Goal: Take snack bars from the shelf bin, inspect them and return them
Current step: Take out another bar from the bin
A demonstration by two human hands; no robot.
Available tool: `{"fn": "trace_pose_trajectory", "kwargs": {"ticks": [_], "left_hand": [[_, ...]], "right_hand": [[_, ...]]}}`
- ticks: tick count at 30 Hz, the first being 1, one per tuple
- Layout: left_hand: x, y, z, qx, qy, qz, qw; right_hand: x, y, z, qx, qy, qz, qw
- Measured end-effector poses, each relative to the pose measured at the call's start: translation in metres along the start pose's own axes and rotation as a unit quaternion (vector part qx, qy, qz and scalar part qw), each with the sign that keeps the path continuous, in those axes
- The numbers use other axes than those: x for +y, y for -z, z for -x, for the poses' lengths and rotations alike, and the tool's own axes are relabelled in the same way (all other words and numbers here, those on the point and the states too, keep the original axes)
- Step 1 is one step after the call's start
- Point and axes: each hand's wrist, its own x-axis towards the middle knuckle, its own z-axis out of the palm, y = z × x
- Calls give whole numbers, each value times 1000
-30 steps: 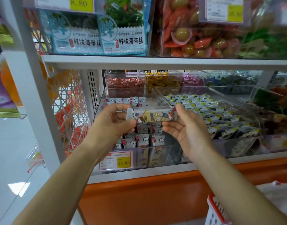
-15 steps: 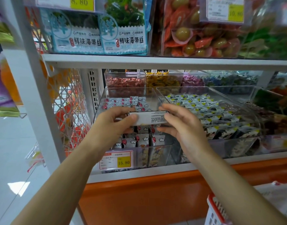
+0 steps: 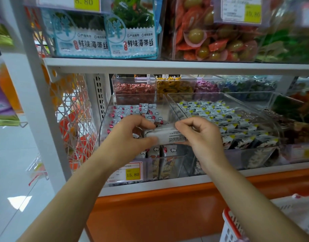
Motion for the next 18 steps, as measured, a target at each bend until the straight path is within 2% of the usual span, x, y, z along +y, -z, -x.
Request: {"fn": "trace_pose_trajectory", "kwargs": {"ticks": [4, 13, 18], "left_hand": [[0, 5, -2, 9, 22, 16, 1000], [-4, 21, -4, 7, 49, 12, 999], [-1, 17, -1, -55, 35, 15, 998]], "right_hand": [[-4, 0, 3, -24, 44, 45, 998], [-8, -4, 5, -50, 21, 28, 998], [-8, -4, 4, -32, 6, 9, 999]]}}
